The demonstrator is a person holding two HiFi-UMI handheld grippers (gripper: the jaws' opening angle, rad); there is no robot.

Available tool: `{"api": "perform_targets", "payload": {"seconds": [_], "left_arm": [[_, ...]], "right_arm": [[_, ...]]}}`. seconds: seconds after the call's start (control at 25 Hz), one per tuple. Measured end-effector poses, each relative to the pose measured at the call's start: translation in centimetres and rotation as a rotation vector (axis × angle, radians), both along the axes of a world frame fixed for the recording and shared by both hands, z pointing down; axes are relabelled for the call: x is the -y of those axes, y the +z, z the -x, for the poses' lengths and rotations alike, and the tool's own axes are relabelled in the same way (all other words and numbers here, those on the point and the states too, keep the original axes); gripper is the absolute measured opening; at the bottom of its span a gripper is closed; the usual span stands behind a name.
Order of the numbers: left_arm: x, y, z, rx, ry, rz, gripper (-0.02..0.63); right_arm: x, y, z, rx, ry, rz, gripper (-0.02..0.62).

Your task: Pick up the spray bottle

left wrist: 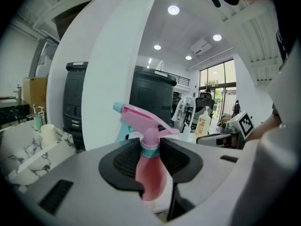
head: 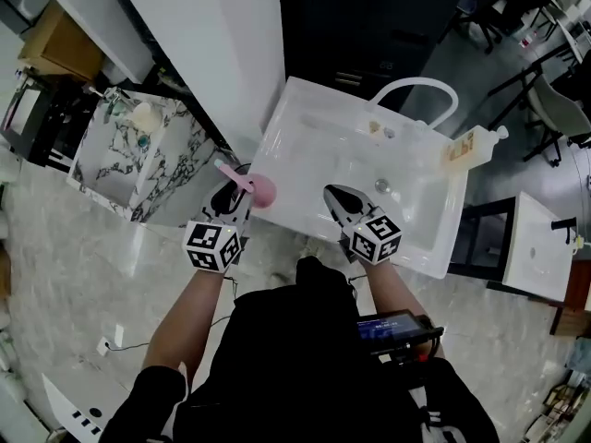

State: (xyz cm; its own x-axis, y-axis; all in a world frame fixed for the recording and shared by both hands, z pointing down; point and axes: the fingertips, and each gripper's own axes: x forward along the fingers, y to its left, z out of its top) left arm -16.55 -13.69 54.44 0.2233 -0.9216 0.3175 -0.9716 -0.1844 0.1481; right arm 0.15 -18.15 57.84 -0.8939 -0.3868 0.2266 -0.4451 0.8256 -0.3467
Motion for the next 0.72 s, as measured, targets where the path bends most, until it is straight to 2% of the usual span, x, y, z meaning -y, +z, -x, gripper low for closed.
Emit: {"api": "perform_targets", "payload": {"seconds": [0.24, 0.72], "left_arm": [[-4.6, -1.1, 1.5, -0.013, -0.050, -0.028, 0.135], [-14.9, -0.7, 5.9, -0.020, -0.211, -0.042, 0.135]], "right_arm": [[-3.5, -0.6, 2.1, -0.001, -0.056, -0.009, 0.026], [-8.9, -1.9, 5.8, 0.011, -0.192, -0.056, 0.026]]}}
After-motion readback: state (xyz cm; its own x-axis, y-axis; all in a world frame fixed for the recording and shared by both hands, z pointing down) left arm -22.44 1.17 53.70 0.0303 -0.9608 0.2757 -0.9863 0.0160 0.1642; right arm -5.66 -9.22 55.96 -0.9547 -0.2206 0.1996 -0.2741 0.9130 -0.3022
